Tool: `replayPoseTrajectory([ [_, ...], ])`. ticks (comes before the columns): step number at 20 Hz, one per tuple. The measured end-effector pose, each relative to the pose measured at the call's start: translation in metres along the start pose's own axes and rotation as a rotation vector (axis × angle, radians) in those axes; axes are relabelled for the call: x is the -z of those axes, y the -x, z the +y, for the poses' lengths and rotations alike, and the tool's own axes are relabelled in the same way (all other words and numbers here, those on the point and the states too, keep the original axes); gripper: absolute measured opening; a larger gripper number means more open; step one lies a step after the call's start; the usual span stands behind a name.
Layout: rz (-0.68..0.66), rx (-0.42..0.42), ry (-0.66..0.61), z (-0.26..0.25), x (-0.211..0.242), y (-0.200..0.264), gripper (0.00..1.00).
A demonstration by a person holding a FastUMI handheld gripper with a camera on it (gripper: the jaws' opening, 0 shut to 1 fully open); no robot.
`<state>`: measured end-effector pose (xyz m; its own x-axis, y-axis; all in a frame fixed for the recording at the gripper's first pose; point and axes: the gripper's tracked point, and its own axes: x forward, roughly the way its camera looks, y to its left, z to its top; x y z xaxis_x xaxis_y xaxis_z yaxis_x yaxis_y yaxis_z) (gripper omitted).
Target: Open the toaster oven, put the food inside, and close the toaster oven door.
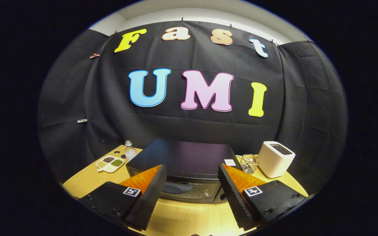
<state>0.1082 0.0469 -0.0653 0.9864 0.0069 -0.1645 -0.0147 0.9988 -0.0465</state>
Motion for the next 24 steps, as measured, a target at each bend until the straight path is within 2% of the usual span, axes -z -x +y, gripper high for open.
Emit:
replayPoseTrajectory([
  [9,0.126,-0.004,-0.007,0.045,0.054,-0.060,0.98],
  [12,0.179,0.010,-0.035,0.046,0.072,-0.062,0.98],
  [16,0.167,0.036,-0.042,0.045,0.072,-0.064,0.98],
  [24,0.167,0.026,-0.071,0.056,0.082,-0.046,1.00],
])
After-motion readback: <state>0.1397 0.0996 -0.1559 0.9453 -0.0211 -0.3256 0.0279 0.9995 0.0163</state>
